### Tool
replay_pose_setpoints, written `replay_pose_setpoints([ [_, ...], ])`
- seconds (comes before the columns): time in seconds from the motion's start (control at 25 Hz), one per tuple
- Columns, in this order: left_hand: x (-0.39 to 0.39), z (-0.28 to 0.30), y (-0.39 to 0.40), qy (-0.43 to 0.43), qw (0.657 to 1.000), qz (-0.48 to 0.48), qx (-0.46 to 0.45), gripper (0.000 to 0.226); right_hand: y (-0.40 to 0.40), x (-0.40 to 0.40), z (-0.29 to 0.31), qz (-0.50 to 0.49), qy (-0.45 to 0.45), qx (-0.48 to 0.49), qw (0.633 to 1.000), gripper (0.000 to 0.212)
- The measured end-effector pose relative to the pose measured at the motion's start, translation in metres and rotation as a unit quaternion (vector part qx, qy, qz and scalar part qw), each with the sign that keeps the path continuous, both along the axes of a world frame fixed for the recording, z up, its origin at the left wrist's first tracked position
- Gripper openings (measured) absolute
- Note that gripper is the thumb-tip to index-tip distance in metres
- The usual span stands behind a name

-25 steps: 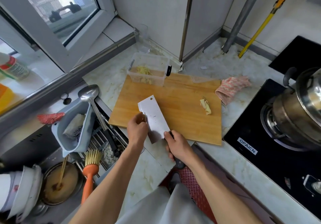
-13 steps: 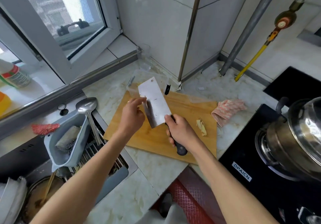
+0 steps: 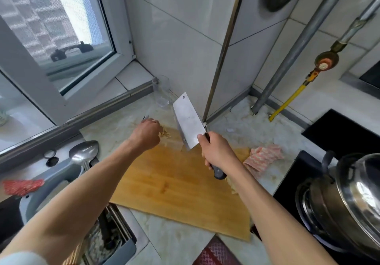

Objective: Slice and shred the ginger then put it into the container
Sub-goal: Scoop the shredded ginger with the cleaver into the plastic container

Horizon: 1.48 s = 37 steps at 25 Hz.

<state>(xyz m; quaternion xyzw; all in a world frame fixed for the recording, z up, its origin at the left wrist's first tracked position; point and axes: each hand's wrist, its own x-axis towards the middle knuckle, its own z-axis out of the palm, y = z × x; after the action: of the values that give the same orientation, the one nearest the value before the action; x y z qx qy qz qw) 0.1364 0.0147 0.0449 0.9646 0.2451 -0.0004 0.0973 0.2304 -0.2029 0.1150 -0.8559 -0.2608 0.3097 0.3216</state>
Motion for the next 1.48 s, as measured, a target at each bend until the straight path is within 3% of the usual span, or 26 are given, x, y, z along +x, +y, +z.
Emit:
replay_pose_setpoints([
  [0.2, -0.010, 0.002, -0.007, -0.154, 0.984, 0.051, -0.069, 0.045, 0.003, 0.003, -0.004, 0.024, -0.004, -0.019, 1.000, 0.032],
  [0.4, -0.046, -0.008, -0.038, -0.277, 0.937, 0.157, -0.141, 0.027, -0.022, -0.012, -0.016, 0.028, 0.069, 0.074, 0.994, 0.034],
  [0.48, -0.068, -0.026, -0.056, -0.255, 0.938, 0.177, -0.156, 0.025, -0.044, -0.021, -0.030, 0.020, 0.118, 0.098, 0.988, 0.035],
  [0.64, -0.101, -0.072, -0.092, -0.109, 0.959, 0.185, -0.187, 0.039, -0.091, -0.045, -0.061, -0.028, 0.165, 0.117, 0.979, 0.036],
  [0.76, -0.095, -0.083, -0.106, -0.102, 0.954, 0.188, -0.212, 0.046, -0.119, -0.061, -0.077, -0.111, 0.178, 0.138, 0.968, 0.034],
  [0.84, -0.089, -0.085, -0.111, -0.087, 0.961, 0.129, -0.230, 0.051, -0.131, -0.069, -0.088, -0.164, 0.186, 0.138, 0.959, 0.031],
  [0.96, -0.083, -0.086, -0.112, -0.110, 0.962, 0.109, -0.226, 0.054, -0.140, -0.082, -0.110, -0.198, 0.174, 0.100, 0.959, 0.030],
  [1.12, -0.083, -0.090, -0.096, -0.119, 0.946, 0.242, -0.177, 0.057, -0.135, -0.097, -0.131, -0.199, 0.124, 0.037, 0.971, 0.036],
  [1.36, -0.083, -0.100, -0.105, -0.126, 0.944, 0.237, -0.193, 0.061, -0.095, -0.134, -0.134, -0.125, 0.108, 0.002, 0.986, 0.036],
  [1.48, -0.086, -0.096, -0.104, -0.184, 0.930, 0.231, -0.220, 0.066, -0.058, -0.152, -0.131, -0.090, 0.127, 0.017, 0.988, 0.034],
])
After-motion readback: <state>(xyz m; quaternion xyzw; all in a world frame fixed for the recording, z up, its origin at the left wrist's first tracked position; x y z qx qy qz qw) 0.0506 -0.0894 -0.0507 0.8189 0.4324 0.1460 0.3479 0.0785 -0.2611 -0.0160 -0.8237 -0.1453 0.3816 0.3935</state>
